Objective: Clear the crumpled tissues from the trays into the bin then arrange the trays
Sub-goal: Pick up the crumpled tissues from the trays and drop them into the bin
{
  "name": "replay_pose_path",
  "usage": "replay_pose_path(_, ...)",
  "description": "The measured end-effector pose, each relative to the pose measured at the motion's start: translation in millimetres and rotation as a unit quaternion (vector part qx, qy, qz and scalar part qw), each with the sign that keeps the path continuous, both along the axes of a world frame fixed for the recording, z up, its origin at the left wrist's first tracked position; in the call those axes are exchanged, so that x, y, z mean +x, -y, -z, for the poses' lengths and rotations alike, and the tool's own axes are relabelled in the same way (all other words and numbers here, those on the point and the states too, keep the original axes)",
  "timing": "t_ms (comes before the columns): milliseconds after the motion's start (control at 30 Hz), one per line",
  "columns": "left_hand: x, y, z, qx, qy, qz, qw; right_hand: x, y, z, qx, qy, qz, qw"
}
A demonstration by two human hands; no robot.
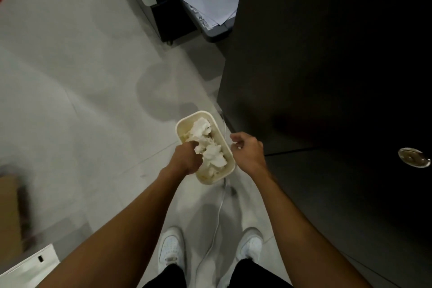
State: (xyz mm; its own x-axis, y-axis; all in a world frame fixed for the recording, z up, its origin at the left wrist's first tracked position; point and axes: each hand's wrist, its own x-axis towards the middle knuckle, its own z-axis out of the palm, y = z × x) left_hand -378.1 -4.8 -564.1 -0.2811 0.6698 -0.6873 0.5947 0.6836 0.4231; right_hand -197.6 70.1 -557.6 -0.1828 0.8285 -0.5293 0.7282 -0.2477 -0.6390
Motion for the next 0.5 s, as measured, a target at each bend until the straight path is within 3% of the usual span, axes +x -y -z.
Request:
replay_pose_path(233, -15, 11, -65, 0.041, 0.009, -0.044, 0.998, -8, 11, -63, 0.000, -0.010, -0.003, 1.000)
replay_pose_path(500, -9, 13, -211, 0.129, 0.045, -0.083, 0.987, -20, 27, -195, 0.022, -0.038, 0.008, 0.999)
